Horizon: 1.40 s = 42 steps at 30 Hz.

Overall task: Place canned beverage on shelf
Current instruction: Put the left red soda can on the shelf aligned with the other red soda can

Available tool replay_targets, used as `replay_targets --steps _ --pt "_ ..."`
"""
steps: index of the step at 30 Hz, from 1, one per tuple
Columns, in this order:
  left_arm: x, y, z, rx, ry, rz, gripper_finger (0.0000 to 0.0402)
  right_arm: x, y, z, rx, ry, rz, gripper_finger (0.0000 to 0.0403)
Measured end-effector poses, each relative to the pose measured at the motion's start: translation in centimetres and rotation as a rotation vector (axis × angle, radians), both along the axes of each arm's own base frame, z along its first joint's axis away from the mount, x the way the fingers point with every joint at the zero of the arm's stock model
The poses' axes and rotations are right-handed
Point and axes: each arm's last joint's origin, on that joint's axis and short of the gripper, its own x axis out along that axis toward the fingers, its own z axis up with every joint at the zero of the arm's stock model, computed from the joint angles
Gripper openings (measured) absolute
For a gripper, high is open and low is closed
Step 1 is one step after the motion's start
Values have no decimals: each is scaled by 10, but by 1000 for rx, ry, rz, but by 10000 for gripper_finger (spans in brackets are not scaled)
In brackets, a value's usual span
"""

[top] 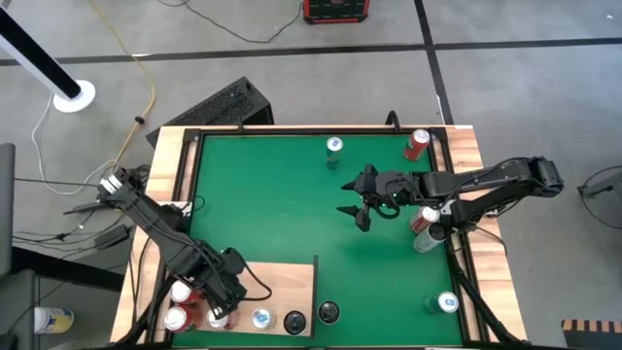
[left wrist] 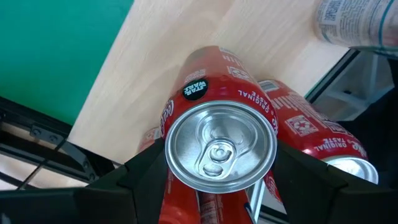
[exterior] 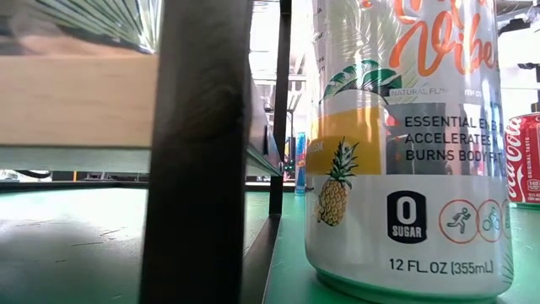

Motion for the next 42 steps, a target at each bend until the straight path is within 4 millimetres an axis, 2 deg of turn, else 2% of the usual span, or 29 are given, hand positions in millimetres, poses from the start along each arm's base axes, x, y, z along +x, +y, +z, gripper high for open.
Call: replay_targets --steps 25,33,42 --pt "1 -2 0 -23 -3 -2 232 0 1 0 2 -2 2 335" --pt "2 -2 0 -28 -1 -8 314 0 1 0 1 -2 3 335" --pt "5 4 0 -37 9 -2 325 0 1 0 0 -2 3 335"
